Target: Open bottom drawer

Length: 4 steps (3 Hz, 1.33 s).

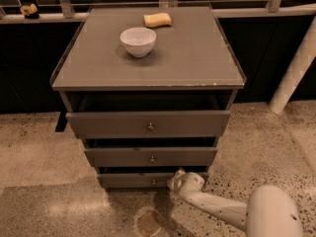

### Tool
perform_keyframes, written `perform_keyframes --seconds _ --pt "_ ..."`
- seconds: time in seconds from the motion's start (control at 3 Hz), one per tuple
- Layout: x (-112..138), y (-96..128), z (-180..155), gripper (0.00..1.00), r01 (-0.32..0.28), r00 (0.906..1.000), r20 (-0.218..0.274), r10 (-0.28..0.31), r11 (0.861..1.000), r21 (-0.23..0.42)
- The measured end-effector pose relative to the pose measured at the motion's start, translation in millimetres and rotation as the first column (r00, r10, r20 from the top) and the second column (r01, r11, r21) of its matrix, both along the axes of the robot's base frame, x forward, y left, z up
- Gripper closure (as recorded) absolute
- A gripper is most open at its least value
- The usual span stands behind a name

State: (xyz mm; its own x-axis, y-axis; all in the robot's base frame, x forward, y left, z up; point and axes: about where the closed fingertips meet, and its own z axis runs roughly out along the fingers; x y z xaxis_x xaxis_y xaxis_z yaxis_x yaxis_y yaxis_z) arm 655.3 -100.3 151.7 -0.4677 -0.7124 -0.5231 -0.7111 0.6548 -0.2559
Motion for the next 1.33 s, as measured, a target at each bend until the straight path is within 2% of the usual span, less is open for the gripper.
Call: perform_keyframes --seconds 0.33,1.33 --pt "-11.4 -5.3 -5.4 1.0 -0.005 0.9998 -0.017 0.005 1.0 -0.013" --pt "-22.8 -2.6 0.6 1.0 0.007 0.9993 -0.037 -0.007 1.0 -0.003"
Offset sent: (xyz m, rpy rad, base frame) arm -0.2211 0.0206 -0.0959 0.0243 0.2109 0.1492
